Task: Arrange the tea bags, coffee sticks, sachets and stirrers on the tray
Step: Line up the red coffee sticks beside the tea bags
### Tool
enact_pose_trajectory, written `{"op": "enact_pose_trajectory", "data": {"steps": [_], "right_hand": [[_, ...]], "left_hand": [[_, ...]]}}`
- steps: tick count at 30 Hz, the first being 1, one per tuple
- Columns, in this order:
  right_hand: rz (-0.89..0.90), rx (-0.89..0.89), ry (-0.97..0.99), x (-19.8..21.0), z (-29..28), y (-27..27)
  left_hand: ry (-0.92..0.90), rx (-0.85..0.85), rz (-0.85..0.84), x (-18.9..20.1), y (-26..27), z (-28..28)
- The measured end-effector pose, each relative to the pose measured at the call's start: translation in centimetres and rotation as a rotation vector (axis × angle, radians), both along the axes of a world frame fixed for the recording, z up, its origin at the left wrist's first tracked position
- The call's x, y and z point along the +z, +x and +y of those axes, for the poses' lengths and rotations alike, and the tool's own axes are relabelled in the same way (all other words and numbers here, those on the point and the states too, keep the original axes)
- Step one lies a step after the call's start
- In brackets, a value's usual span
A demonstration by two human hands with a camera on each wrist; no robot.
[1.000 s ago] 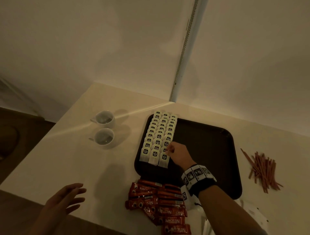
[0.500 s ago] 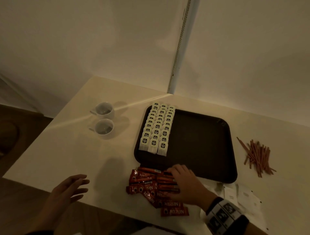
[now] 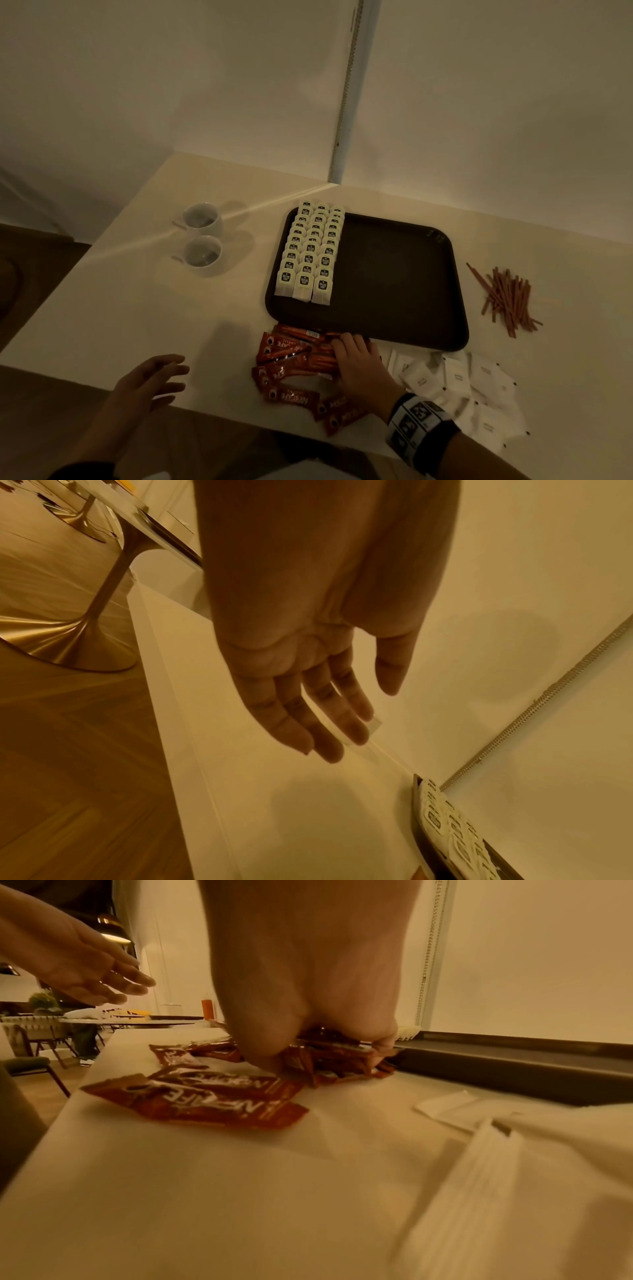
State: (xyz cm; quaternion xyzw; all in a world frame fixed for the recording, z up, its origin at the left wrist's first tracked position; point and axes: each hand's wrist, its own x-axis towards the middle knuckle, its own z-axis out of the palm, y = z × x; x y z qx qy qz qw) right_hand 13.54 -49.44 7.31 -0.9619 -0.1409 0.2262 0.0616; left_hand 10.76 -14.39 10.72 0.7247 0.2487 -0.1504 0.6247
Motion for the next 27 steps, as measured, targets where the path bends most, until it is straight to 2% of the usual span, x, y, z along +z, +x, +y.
{"op": "enact_pose_trajectory", "data": {"steps": [9,16,21,25,27], "right_hand": [[0.065,-0.047,0.018,1.9,-0.1,0.6],[0.039,-0.080,0.158,4.1,-0.4,1.5],[0.112,-0.276,0.559,9.9,-0.4,4.5],[0.259,-0.363,0.934,14.9,0.2,7.4],[0.326,-0.388,1.112,16.6,0.9,8.4]], "left_hand": [[-0.014,-0.021,-0.030,0.9,-0.2,-0.4],[0.027,-0.103,-0.110,2.4,1.6,-1.9],[0.073,-0.272,-0.253,6.4,6.4,-6.0],[-0.064,-0.434,-0.344,9.5,10.8,-10.9],[-0.198,-0.498,-0.347,10.4,12.6,-13.7]]}}
